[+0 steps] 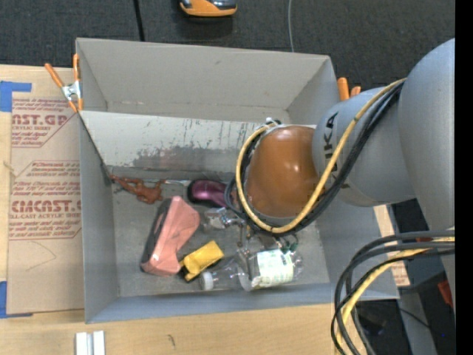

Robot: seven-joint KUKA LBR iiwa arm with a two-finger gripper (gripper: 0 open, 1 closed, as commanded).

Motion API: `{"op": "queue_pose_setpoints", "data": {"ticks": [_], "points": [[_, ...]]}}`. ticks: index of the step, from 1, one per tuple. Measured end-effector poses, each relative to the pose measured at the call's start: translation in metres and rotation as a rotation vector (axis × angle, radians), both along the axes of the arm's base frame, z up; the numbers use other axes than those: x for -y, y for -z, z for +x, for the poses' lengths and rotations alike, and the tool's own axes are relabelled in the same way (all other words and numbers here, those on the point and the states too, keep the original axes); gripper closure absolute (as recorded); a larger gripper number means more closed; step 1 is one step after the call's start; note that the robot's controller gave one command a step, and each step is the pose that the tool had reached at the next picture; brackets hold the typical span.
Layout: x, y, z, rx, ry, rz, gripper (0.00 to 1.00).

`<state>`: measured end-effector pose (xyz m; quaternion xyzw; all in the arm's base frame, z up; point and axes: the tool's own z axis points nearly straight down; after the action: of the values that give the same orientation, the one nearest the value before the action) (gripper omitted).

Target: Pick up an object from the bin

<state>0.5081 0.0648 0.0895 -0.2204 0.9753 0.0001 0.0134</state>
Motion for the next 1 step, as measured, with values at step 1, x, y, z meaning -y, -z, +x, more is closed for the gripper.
{"op": "queue_pose_setpoints", "data": {"ticks": [1], "points": [[-0.0114, 0.0030, -0.0040, 0.015, -0.188, -0.003, 0.00]]}}
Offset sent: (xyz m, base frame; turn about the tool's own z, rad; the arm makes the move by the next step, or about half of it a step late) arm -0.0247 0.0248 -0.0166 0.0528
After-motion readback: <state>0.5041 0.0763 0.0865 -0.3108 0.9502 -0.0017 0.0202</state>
